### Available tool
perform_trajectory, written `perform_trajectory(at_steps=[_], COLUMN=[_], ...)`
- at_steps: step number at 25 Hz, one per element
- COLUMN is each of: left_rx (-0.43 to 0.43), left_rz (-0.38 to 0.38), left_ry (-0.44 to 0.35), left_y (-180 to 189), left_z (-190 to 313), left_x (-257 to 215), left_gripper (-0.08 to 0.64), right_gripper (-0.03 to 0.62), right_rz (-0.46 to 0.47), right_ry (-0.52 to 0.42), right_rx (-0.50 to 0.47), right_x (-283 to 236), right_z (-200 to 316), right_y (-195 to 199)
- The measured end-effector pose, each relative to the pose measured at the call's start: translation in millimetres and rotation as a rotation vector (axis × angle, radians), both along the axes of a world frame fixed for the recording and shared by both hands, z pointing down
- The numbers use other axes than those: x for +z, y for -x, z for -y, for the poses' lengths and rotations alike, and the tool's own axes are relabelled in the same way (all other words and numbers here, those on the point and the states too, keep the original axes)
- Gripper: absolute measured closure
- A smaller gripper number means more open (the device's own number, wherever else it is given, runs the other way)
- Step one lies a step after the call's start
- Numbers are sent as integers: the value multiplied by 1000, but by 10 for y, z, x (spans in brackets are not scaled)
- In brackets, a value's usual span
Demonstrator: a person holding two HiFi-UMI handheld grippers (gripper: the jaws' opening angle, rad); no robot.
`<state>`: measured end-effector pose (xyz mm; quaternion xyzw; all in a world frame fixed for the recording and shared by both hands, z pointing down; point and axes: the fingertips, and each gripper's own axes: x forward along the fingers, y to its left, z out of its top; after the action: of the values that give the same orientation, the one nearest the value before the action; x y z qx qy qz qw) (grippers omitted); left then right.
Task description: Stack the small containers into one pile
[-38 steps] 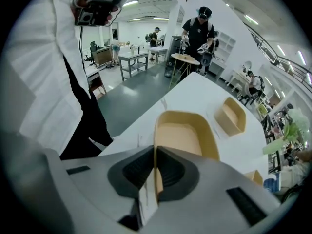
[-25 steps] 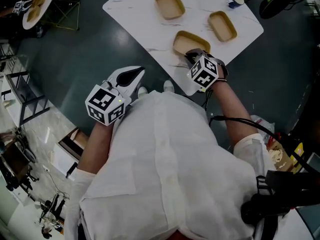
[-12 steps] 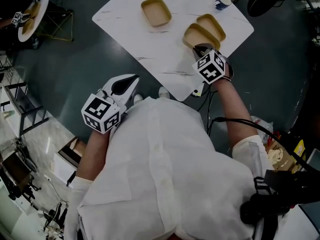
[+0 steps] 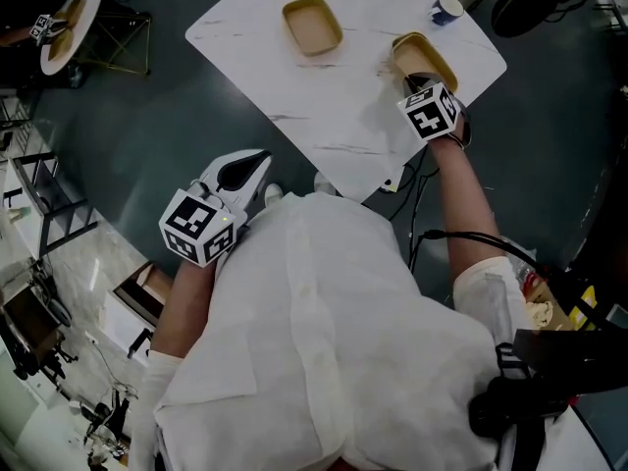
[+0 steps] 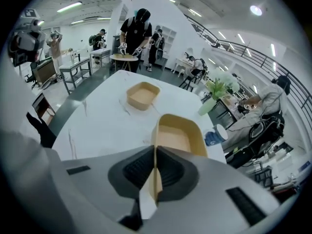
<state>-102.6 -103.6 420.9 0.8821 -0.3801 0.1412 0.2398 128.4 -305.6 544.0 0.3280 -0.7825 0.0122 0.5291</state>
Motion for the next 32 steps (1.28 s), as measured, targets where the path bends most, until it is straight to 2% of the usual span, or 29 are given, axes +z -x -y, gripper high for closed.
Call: perform_trajectory(at_steps=[11,20,28,32], left_rx=[-60,-99,-113,-113], left_rz=[13,14,14,12], left_ry=[26,50,66,73], left_y=[90,121,154,151], left_z=[30,27,17,-2], left_x=[53,101,152,157], left_gripper=[554,554,554,554], right_gripper=[577,577,575,575], right_rz=[-32,-28,-3,58], right_ry=[10,23,60,93], right_rx=[103,142,152,179], right_x=[221,347,478,538], right_z=[443,661,665,648], right_y=[-183,-187,-175,-177])
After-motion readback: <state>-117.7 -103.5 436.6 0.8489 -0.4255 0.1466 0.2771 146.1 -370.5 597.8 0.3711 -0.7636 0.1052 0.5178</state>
